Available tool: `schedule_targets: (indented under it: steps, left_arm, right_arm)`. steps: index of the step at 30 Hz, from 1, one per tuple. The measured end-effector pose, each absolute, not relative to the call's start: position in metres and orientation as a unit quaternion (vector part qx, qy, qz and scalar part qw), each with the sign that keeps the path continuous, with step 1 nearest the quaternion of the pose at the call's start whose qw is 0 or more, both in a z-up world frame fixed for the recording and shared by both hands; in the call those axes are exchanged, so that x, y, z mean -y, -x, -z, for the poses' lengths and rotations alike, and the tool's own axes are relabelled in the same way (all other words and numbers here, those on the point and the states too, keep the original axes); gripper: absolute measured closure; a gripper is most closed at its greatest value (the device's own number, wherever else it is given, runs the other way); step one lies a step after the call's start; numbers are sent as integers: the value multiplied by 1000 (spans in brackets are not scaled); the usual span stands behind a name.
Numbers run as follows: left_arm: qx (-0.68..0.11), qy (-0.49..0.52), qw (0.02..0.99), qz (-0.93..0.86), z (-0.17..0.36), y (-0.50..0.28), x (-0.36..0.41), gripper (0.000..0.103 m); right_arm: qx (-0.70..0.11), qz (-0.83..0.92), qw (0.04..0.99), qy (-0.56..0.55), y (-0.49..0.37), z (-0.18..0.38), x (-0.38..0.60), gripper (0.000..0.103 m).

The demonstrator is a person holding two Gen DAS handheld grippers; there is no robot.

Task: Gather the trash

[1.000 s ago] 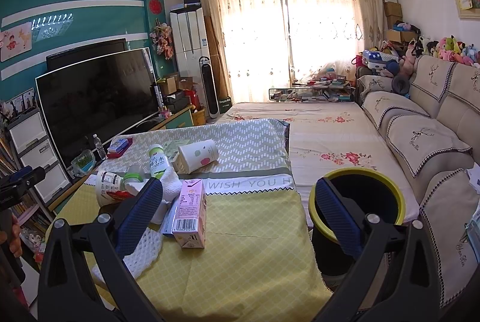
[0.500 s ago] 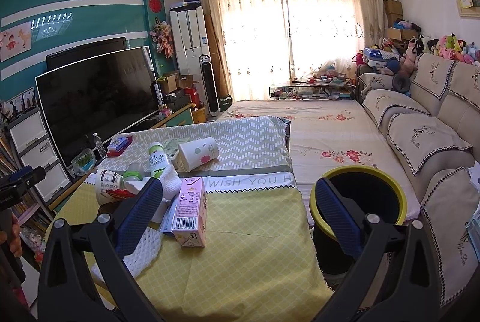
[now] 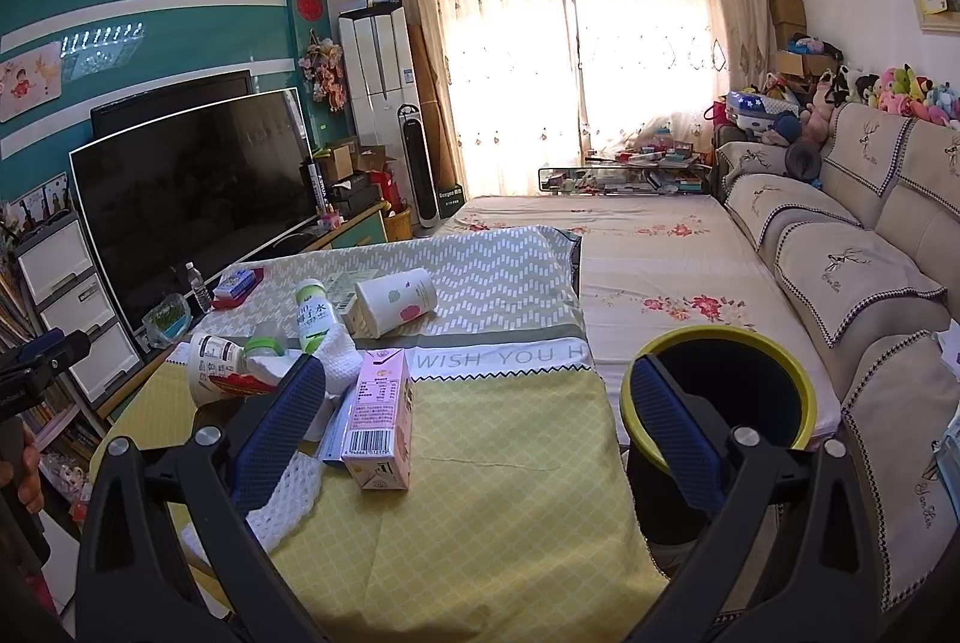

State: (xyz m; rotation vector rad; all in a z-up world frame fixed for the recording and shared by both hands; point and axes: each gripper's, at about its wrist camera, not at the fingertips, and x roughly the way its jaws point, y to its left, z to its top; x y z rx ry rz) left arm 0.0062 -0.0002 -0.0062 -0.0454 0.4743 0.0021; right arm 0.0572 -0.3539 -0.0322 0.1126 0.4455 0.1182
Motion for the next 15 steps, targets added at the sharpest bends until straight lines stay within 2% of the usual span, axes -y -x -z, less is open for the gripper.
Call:
schedule_targets:
  steps: [15]
  left_arm:
    - [-238,19,971,-2,9,-7,1,4]
  right_arm:
    - [-221,-59,972,-56,-58,35,352,6]
